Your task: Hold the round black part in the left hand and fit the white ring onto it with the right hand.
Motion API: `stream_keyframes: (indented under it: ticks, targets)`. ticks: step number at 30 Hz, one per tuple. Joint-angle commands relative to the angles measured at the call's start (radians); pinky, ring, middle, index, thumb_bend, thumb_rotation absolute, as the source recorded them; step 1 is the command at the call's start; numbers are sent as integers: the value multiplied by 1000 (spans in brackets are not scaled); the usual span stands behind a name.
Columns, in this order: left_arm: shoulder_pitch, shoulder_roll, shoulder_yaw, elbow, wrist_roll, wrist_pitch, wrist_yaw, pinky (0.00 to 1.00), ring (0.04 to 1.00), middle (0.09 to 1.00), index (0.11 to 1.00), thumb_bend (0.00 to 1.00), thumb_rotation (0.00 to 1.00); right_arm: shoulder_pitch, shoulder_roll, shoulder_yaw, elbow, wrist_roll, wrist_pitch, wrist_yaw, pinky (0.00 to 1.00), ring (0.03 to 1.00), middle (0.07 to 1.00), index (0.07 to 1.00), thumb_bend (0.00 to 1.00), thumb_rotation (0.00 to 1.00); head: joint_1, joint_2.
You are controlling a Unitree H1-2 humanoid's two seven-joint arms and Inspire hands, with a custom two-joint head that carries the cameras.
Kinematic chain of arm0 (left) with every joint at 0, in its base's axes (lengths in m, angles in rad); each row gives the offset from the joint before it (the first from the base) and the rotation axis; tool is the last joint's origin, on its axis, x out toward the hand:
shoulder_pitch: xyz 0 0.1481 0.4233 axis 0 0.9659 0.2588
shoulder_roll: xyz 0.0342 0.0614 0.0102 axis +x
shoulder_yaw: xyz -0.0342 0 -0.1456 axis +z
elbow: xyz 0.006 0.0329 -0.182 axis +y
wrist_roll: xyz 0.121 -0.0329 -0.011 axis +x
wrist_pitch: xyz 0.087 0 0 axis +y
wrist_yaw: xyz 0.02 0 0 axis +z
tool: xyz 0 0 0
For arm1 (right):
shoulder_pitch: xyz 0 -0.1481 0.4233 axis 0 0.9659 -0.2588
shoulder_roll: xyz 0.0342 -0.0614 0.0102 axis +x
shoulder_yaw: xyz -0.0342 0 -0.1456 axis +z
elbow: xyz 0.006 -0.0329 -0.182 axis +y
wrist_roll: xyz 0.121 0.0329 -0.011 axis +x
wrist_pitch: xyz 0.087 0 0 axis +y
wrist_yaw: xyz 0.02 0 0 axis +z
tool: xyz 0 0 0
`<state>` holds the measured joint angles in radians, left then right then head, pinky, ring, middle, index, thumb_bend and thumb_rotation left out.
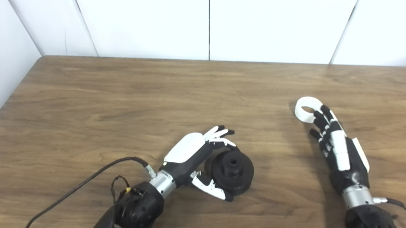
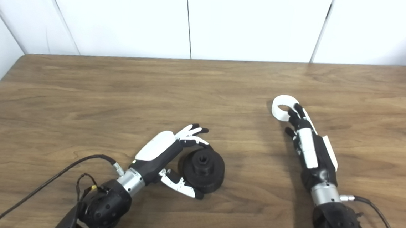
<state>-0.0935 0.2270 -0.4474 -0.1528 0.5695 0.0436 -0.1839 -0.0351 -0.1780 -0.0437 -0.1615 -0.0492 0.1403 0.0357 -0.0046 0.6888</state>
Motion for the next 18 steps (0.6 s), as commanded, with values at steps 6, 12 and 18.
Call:
stream_keyframes:
  ticks: [6, 12, 18]
  targets:
    - [13, 24, -6, 25, 8, 7, -47, 883, 1000, 946, 660, 860, 217, -242, -165, 75, -30, -397, 6, -34, 960, 976, 923, 793, 858, 407, -10, 0]
    - [10, 26, 0, 33, 9, 7, -52, 887, 999, 949, 660, 859, 216, -370, -221, 131, 118, -478, 11, -8, 1000, 1000, 959, 743, 933, 306, -18, -2]
    - [12, 24, -6, 43, 16, 0, -47, 869, 997, 946, 657, 857, 218, -437, -253, 191, 276, -550, 29, 8, 1000, 1000, 996, 749, 990, 362, -22, -6]
